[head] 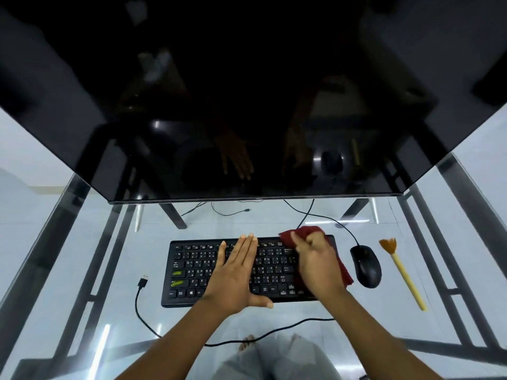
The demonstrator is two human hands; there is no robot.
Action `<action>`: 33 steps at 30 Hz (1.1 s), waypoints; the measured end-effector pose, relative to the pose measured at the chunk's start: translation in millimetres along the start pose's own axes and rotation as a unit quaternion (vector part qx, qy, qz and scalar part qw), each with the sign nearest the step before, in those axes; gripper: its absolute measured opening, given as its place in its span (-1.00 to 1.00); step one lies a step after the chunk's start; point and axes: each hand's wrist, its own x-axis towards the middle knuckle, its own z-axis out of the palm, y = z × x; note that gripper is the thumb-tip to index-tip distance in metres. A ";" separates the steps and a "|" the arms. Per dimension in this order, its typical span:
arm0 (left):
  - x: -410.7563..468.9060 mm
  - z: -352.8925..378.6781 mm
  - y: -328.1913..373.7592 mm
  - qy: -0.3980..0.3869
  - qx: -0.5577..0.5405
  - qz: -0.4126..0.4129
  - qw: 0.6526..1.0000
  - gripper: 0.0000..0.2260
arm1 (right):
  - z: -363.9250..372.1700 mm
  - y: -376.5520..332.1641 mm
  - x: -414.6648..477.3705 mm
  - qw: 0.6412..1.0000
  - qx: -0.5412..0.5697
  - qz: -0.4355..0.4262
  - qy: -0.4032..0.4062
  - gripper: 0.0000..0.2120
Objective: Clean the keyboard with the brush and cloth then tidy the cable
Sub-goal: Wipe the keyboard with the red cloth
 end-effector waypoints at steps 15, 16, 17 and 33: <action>0.8 2.4 -2.1 0.000 -0.020 -0.003 1.000 0.24 | 0.9 -9.2 -21.8 0.996 -0.024 -0.061 -0.060 -0.68; 1.1 3.0 -2.2 -0.003 -0.015 -0.002 1.000 0.24 | 3.4 -10.4 -34.2 0.987 -0.031 -0.126 -0.099 -0.61; 1.5 3.5 -2.5 -0.003 -0.012 -0.002 1.000 0.24 | 2.1 -6.4 -40.6 0.975 -0.038 -0.185 -0.116 -0.54; 0.2 0.6 0.6 0.003 -0.023 -0.007 1.000 0.23 | -17.4 41.9 -8.8 0.999 -0.042 0.030 0.015 -0.71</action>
